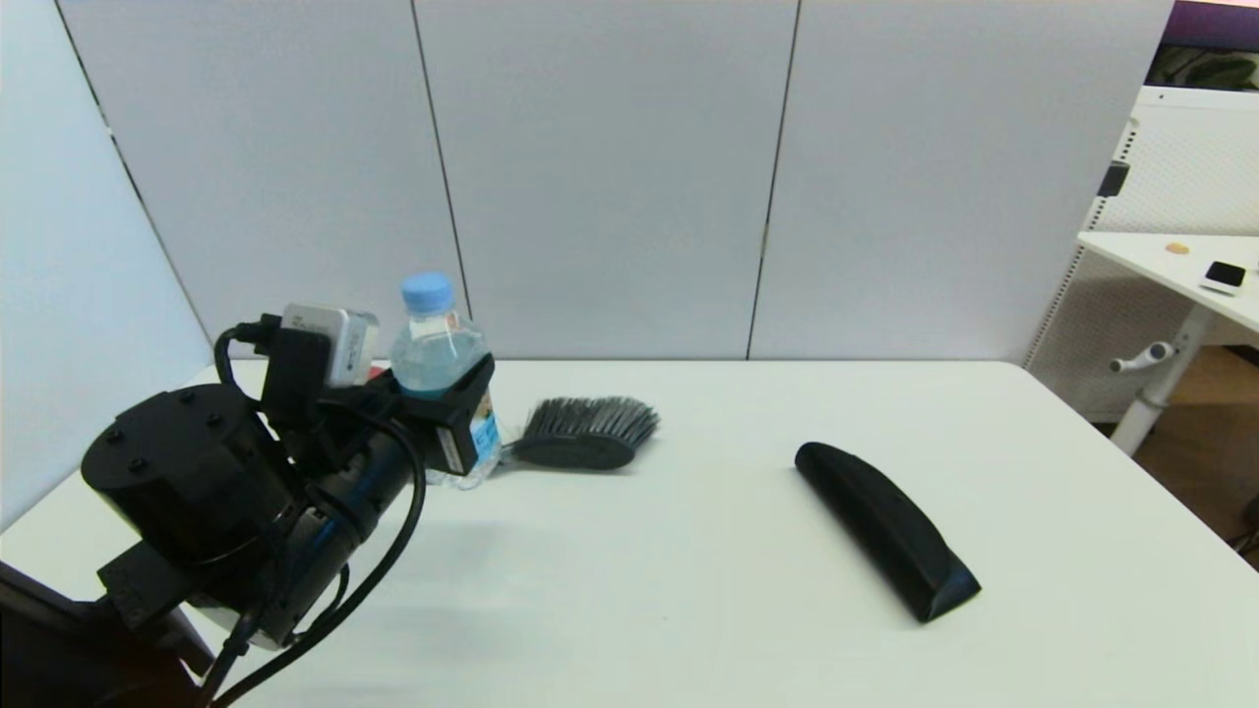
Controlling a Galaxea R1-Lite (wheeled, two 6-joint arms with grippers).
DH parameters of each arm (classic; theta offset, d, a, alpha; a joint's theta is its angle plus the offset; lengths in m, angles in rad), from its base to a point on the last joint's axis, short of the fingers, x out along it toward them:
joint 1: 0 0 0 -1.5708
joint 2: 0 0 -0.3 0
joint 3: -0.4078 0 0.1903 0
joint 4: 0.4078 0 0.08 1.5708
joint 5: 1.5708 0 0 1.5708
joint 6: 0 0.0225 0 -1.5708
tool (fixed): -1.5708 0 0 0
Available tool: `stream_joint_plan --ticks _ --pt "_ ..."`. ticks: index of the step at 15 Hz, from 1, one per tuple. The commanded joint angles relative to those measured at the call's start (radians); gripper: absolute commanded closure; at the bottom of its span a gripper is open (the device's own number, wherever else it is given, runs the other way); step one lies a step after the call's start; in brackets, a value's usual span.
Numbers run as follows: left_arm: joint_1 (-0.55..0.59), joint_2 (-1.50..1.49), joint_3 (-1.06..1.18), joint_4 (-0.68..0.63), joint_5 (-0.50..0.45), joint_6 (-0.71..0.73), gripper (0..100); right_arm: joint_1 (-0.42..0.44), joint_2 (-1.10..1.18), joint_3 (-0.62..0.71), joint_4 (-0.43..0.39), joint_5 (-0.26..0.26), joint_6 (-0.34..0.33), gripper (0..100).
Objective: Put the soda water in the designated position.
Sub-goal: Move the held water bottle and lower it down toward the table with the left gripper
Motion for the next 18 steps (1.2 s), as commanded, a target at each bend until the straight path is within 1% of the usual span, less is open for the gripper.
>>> stream_joint_plan --ticks 1,18 --pt "0.002 0.076 0.09 -0.108 0.002 0.026 100 0.0 0.001 0.0 0.0 0.001 0.0 0" --pt "0.003 0.217 0.072 -0.117 0.008 0.026 100 0.0 0.001 0.0 0.0 0.001 0.0 0"
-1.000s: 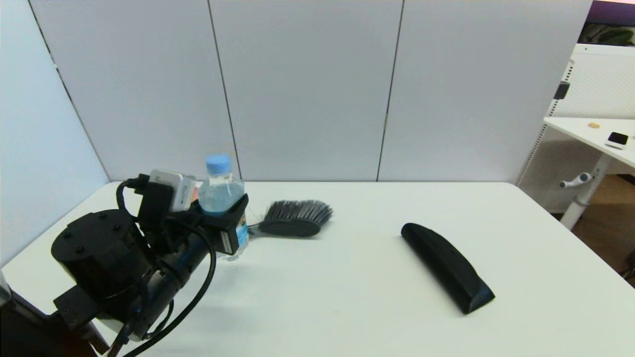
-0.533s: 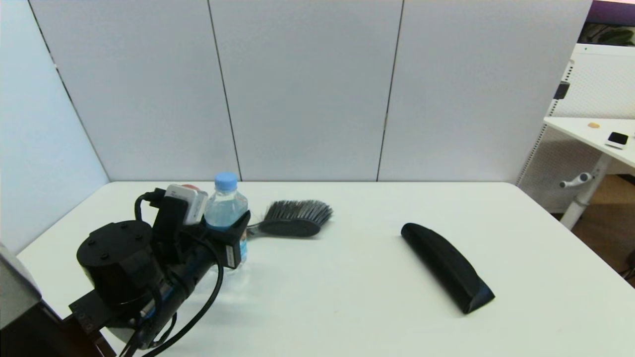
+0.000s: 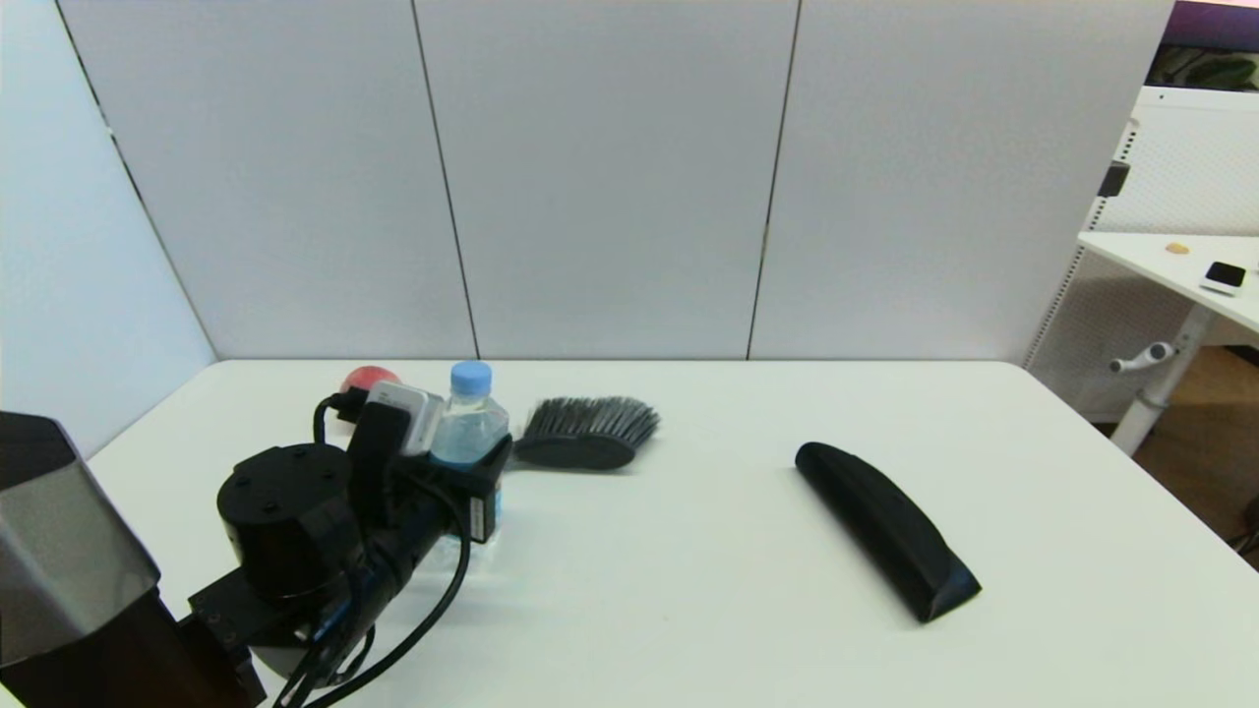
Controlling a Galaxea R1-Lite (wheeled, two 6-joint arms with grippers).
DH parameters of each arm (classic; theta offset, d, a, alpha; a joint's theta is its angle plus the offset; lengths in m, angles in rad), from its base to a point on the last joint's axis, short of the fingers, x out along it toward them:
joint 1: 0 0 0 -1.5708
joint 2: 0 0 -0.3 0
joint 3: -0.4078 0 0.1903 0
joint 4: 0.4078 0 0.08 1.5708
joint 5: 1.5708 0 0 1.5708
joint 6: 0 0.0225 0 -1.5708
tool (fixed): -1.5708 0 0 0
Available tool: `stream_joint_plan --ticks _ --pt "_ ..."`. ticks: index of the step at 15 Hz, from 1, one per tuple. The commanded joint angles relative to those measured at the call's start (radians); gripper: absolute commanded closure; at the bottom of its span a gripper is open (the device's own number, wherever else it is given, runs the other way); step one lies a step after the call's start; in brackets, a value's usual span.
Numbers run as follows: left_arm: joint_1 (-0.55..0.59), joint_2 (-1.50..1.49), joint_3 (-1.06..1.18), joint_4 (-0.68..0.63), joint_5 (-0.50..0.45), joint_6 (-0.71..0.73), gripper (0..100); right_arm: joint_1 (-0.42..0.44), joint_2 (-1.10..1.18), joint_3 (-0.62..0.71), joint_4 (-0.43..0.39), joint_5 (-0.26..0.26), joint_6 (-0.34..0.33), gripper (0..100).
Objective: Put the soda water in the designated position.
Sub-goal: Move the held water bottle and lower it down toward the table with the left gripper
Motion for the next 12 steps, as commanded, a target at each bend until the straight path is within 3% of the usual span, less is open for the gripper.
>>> stream_joint_plan --ticks 1,12 --pt "0.0 0.037 -0.004 -0.068 0.002 0.0 100 0.0 0.001 -0.001 0.0 0.001 0.002 0" --pt "0.002 0.074 -0.093 -0.068 0.002 -0.009 100 0.0 0.001 -0.001 0.0 0.001 0.0 0"
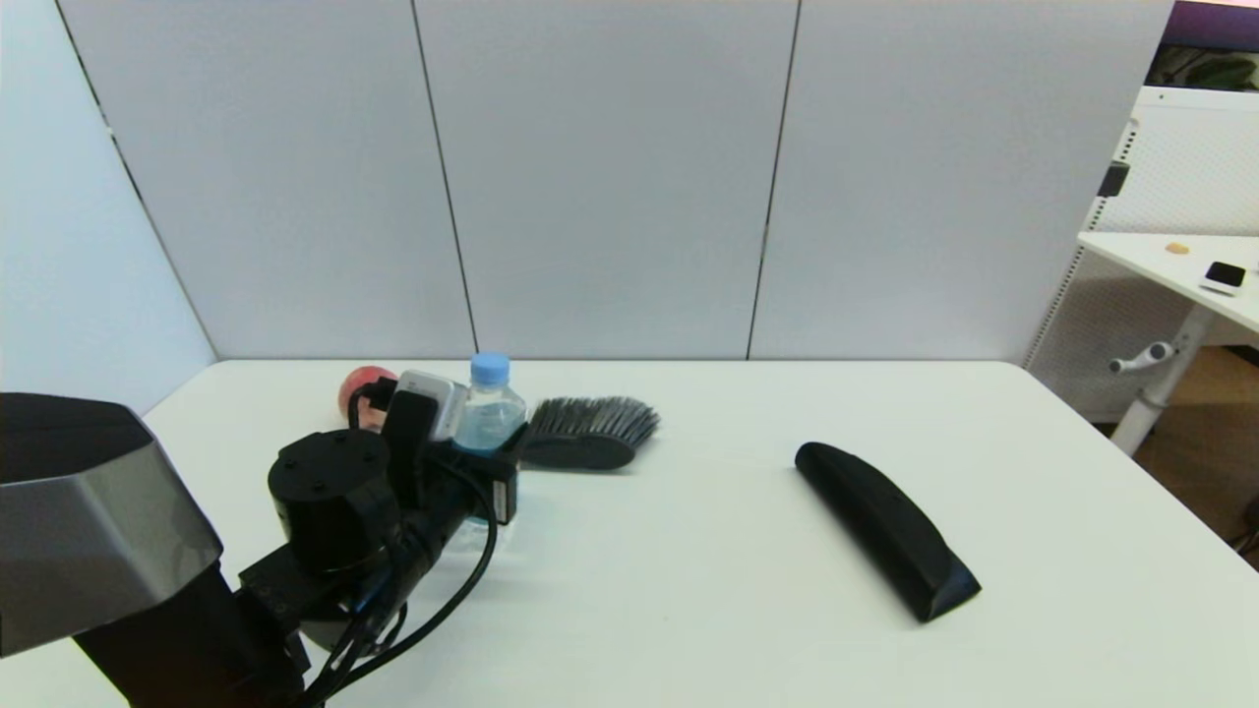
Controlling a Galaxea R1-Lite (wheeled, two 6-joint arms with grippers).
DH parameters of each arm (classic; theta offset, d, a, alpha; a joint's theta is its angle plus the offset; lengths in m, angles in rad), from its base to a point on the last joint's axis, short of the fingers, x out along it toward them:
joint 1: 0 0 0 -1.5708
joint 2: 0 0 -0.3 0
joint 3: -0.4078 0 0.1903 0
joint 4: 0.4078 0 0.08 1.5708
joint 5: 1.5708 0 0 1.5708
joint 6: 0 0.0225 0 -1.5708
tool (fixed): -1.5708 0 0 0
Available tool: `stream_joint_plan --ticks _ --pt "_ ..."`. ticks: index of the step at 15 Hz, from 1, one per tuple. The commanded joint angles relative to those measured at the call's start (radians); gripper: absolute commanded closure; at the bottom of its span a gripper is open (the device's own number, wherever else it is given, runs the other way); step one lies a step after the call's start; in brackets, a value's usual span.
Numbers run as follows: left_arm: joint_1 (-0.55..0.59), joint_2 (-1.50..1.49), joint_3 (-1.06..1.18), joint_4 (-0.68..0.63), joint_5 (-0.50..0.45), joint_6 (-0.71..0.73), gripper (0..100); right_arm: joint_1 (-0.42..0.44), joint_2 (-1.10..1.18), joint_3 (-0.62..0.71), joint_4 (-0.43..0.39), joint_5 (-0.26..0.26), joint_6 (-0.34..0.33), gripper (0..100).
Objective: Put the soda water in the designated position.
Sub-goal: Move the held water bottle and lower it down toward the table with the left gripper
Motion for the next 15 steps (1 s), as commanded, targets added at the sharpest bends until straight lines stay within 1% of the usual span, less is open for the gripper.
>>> stream_joint_plan --ticks 1,12,13,15 --pt "0.0 0.005 -0.02 -0.069 0.002 -0.002 100 0.0 0.001 -0.001 0.0 0.0 0.0 0" --pt "-0.002 0.018 -0.056 -0.069 0.002 -0.008 100 0.0 0.001 -0.001 0.0 0.0 0.0 0" --pt "-0.002 0.019 -0.056 -0.069 0.002 -0.008 0 0.0 0.001 0.0 0.0 0.0 0.0 0" --pt "-0.002 0.019 -0.056 -0.069 0.002 -0.008 0 0.0 0.001 -0.001 0.0 0.0 0.0 0"
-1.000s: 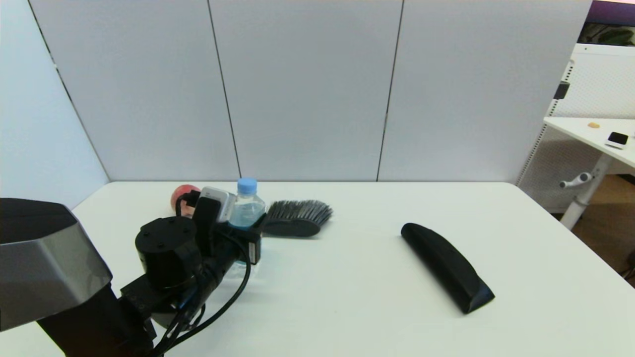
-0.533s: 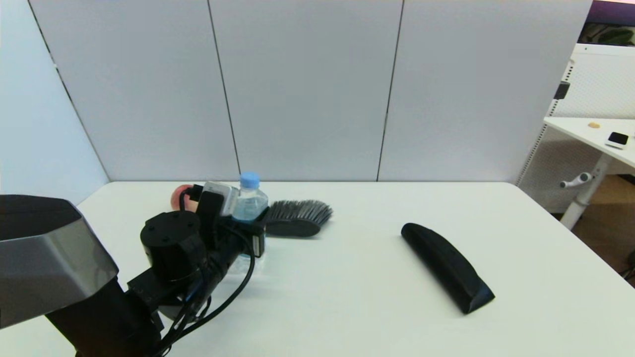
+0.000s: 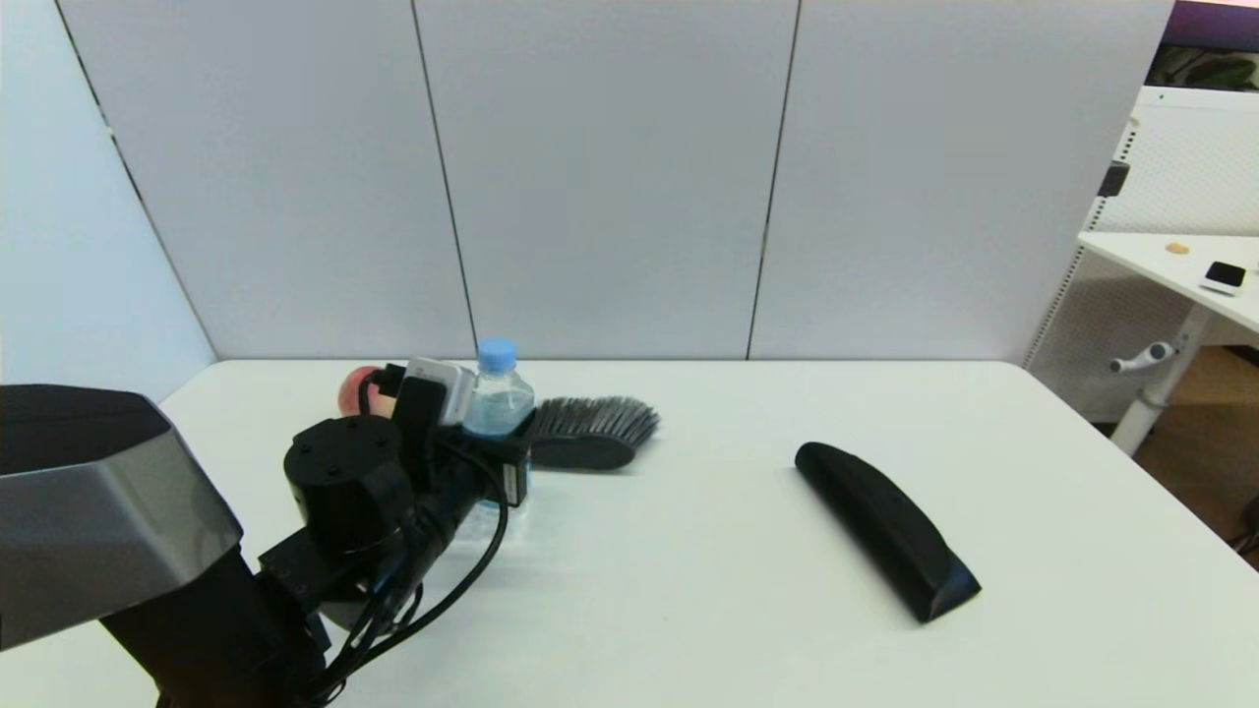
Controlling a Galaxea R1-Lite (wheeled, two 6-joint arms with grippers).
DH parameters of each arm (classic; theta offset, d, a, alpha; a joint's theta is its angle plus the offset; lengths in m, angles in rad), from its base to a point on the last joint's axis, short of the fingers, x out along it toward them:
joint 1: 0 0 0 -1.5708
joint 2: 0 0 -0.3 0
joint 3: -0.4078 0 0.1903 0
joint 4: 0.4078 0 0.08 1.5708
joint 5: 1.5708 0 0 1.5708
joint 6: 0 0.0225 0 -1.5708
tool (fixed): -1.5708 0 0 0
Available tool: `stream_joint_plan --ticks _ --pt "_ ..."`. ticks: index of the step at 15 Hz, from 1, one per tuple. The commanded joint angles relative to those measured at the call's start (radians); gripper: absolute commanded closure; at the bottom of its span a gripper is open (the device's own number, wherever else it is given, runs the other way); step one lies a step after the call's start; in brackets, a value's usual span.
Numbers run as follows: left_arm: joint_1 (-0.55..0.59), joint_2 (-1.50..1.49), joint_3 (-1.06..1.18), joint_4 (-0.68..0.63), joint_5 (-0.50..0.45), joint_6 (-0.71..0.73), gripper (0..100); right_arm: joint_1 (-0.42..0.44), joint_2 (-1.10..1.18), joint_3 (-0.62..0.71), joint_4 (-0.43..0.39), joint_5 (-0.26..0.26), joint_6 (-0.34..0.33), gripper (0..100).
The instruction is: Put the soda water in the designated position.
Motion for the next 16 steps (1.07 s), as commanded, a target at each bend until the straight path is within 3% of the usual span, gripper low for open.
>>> stream_joint_plan --ticks 1,9,13,16 --pt "0.0 0.003 0.0 -0.069 0.002 0.0 0 0.0 0.001 0.001 0.0 0.0 0.0 0" --pt "-0.003 -0.006 0.003 -0.069 0.0 0.0 0 0.0 0.001 -0.001 0.0 0.0 0.0 0" --pt "-0.006 -0.192 0.054 -0.064 -0.006 0.017 0 0.0 0.001 0.001 0.0 0.0 0.0 0" --pt "-0.005 -0.41 0.062 0.091 0.003 0.019 0 -0.002 0.001 -0.001 0.0 0.0 0.0 0"
